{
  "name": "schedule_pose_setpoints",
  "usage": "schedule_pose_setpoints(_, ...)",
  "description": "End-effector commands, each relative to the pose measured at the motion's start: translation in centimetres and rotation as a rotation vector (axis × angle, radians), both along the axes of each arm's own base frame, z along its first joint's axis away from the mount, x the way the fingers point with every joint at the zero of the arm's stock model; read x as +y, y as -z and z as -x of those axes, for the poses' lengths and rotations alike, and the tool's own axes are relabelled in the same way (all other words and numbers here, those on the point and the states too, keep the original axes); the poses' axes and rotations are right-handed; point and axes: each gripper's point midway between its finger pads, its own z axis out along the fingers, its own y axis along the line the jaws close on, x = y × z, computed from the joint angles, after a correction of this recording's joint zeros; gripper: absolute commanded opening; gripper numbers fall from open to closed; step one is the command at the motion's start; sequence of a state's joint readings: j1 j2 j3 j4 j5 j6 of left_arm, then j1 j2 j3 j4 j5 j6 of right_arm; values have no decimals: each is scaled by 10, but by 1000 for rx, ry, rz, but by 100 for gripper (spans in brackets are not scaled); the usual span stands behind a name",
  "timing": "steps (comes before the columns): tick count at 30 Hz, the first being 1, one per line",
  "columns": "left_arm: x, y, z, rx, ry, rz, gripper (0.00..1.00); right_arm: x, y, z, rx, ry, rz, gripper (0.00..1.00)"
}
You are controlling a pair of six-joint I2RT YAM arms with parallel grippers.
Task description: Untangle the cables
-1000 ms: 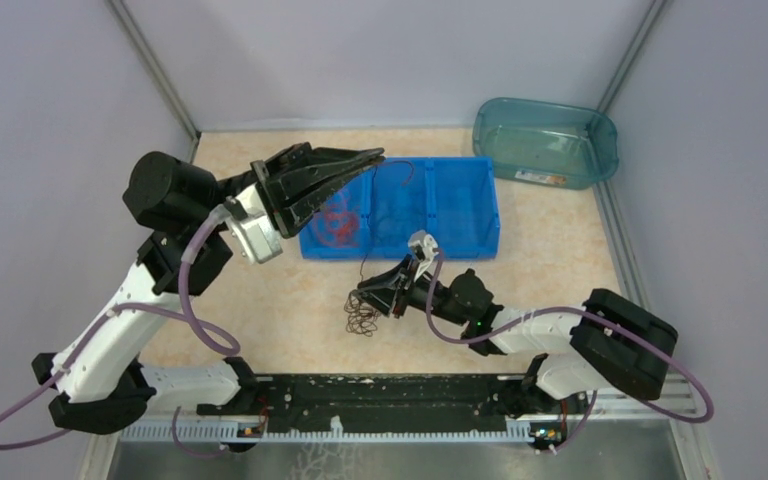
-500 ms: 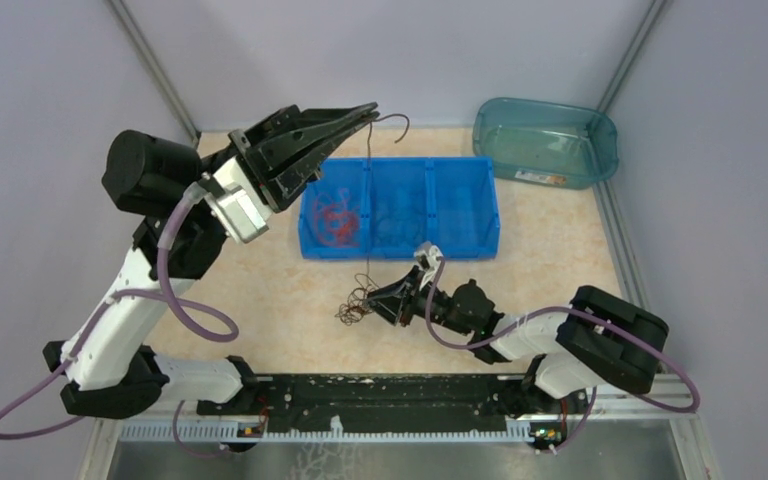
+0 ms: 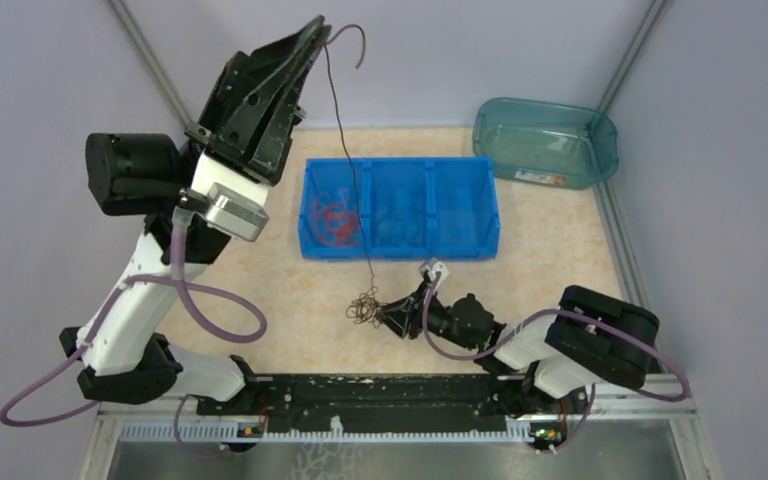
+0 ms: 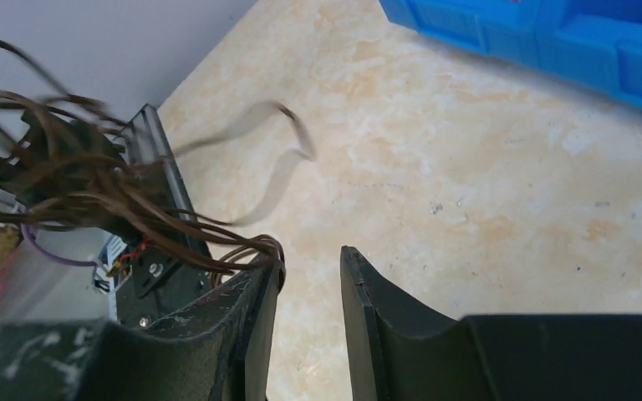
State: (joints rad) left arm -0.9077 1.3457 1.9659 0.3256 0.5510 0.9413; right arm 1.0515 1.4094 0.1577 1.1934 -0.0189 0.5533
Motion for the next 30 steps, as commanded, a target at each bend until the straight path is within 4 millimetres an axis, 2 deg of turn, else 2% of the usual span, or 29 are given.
schedule_pose_setpoints(1, 52, -49, 9, -180, -189, 313, 0, -2, 6, -2, -19, 39, 18, 35)
schedule_pose_setpoints(3, 44, -45, 1, -116, -176, 256, 0, -4, 7, 0, -19, 43, 13, 38)
schedule_pose_setpoints(5, 29, -25, -7, -56, -157, 153, 0, -8, 0, 1, -26, 50, -6, 40)
schedule_pose_setpoints(7, 23, -2, -1, -107, -164, 103, 0, -13, -4, 1, -29, 64, 4, 43)
schedule_pose_setpoints(11, 8, 33, -5, -110, -167, 11, 0, -16, -19, 9, -50, 23, 15, 62)
schedule_pose_setpoints(15, -2, 65, -20, 24, -154, -79, 0, -23, -59, 28, -106, -48, -83, 73)
schedule_pose_setpoints(18, -10, 88, -22, 50, -139, -139, 0, -32, -92, 37, -148, -70, -162, 74)
schedule_pose_setpoints(21, -12, 91, -20, 57, -122, -162, 0, -40, -124, 44, -191, -84, -214, 74)
schedule_pose_setpoints(24, -11, 85, -17, 80, -91, -158, 0, -41, -145, 40, -239, -66, -223, 74)
schedule_pose_setpoints(28, -13, 85, -11, 128, -25, -182, 0, -26, -186, 27, -377, -43, -215, 80)
schedule_pose_setpoints(29, -14, 86, -8, 132, -9, -193, 0, -22, -202, 21, -412, -24, -224, 81)
schedule_pose_setpoints(30, -15, 88, -7, 140, 4, -205, 0, -17, -208, 15, -437, -8, -214, 81)
